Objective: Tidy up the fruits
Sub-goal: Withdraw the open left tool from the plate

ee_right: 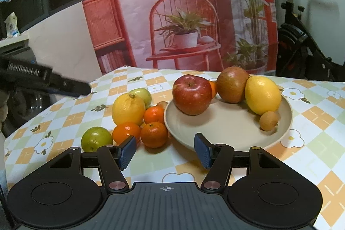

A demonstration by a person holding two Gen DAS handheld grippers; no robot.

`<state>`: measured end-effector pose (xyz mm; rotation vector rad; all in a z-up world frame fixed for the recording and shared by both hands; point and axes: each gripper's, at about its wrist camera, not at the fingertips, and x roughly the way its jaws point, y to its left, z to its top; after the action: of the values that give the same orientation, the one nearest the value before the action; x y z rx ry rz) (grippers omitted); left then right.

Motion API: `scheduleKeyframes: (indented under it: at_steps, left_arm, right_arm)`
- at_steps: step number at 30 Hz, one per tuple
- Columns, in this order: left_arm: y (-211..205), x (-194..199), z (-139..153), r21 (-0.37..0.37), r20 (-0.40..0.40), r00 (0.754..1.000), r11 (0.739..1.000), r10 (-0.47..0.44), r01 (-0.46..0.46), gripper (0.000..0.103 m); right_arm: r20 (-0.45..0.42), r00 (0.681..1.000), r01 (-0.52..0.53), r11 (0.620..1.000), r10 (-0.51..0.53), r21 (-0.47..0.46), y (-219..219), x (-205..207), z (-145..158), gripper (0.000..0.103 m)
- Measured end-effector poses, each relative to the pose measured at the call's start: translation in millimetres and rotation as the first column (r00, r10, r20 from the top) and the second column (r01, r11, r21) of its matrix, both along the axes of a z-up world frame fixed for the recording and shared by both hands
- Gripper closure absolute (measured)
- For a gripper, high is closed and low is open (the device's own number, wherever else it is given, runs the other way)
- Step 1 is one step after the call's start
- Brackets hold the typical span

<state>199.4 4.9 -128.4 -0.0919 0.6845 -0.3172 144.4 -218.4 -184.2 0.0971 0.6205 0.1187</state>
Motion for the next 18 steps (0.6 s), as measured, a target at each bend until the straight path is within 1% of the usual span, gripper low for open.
scheduleKeyframes:
  at_steps: [4, 11, 18]
  left_arm:
    - [4, -3, -8, -0.012, -0.020, 1.000, 1.000, -0.005, 0.004, 0.067]
    - [2, -5, -14, -0.023, -0.032, 0.999, 1.000, -0.018, 0.017, 0.067]
    - [-3, -11, -24, -0.011, -0.051, 0.998, 0.999, -0.036, 0.035, 0.065]
  right_arm:
    - [0.001, 1.000, -0.003, 1.000, 0.003, 0.002, -1, -1, 0, 0.047]
    - [0.001, 1.000, -0.005, 1.000, 0.005, 0.000, 0, -1, 0, 0.047]
    - [0.001, 1.000, -0.006, 1.000, 0.006, 0.003, -1, -1, 0, 0.047]
